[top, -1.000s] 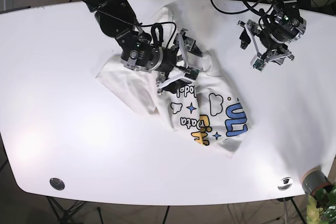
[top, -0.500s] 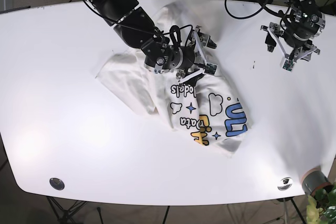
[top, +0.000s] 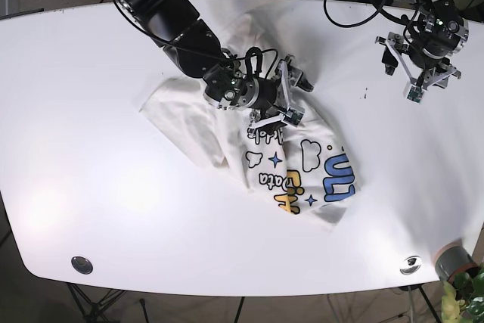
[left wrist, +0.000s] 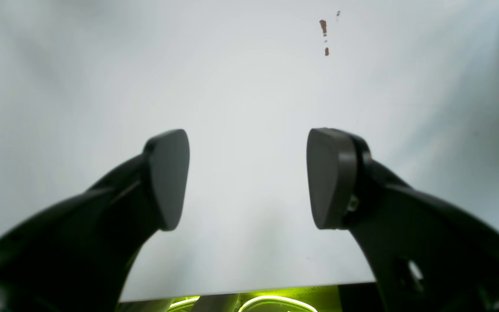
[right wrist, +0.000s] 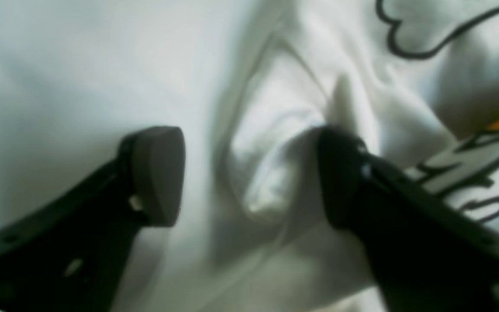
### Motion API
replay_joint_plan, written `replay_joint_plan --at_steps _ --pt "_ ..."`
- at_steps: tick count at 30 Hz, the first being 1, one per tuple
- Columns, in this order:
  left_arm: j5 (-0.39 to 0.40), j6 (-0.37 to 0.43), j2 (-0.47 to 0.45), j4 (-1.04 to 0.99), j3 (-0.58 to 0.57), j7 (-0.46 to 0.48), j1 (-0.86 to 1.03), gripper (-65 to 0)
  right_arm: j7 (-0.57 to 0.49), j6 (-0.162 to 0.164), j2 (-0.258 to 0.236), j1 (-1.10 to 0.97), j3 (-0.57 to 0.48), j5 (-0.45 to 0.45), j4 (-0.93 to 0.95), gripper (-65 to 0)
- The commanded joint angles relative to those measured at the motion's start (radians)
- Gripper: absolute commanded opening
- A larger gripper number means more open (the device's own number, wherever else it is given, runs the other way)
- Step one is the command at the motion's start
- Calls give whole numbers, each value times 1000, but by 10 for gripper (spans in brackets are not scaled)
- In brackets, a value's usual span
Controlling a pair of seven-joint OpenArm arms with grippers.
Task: Fold the T-shirt properly
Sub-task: 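Grasp the T-shirt's fabric with the right gripper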
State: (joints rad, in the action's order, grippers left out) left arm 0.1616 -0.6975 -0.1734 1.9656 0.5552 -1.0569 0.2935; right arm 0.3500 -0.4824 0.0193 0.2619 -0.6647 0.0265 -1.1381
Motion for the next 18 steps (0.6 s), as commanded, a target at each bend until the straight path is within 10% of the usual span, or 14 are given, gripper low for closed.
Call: replay_joint_plan --at_steps 1,6,13,18 --pt "10 -1 -13 16 3 14 -6 -254 -36 31 6 21 3 5 20 -342" --pt "10 -1 -19 16 6 14 -7 -254 -47 69 5 30 3 5 8 -639" --pt "11 -1 -33 16 7 14 -32 -254 148 78 -52 37 26 13 -291 -628" --pt "13 -1 -15 27 6 13 -67 -254 269 27 -55 72 122 10 -507 -628"
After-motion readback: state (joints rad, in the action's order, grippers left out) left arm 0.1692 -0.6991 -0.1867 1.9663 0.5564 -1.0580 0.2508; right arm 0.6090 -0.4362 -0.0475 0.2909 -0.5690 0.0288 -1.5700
